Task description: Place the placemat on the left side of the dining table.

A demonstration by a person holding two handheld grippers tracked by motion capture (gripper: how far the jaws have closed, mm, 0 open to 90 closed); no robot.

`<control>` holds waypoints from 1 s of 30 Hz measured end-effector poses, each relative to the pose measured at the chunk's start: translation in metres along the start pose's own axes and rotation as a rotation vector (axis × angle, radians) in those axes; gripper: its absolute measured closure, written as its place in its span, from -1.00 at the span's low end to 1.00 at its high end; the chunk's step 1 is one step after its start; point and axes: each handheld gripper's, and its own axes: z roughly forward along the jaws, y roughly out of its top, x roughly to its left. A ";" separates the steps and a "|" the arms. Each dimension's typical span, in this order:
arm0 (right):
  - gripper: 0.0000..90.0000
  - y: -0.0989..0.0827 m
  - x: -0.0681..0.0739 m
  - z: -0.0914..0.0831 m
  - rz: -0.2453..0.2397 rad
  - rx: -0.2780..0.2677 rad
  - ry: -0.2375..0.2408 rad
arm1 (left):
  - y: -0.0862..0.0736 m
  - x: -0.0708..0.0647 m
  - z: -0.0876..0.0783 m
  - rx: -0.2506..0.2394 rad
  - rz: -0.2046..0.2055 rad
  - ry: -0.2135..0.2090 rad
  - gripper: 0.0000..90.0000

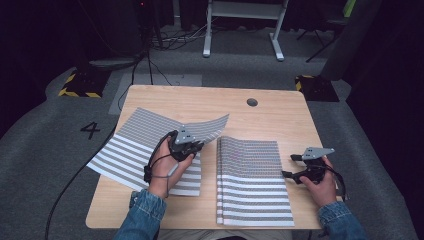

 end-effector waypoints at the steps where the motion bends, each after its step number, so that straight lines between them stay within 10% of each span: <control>1: -0.64 0.000 0.000 0.000 0.000 0.000 0.000 | 0.001 -0.005 -0.003 -0.010 0.014 -0.012 0.92; 15: -0.64 0.000 0.000 0.000 0.000 0.000 0.000 | -0.014 -0.047 -0.054 -0.013 0.154 -0.189 0.91; 23: -0.64 0.000 0.000 0.000 0.000 0.000 0.000 | -0.034 -0.064 -0.065 -0.004 0.153 -0.312 0.82; 26: -0.64 0.000 0.000 0.000 0.000 0.000 0.000 | -0.041 -0.070 -0.064 0.020 0.134 -0.371 0.40; 28: -0.64 0.000 0.000 0.000 0.001 0.000 0.000 | -0.046 -0.073 -0.061 0.016 0.098 -0.327 -0.20; 30: -0.64 0.000 0.000 0.000 0.001 0.000 0.000 | -0.050 -0.070 -0.061 0.033 0.108 -0.251 -0.27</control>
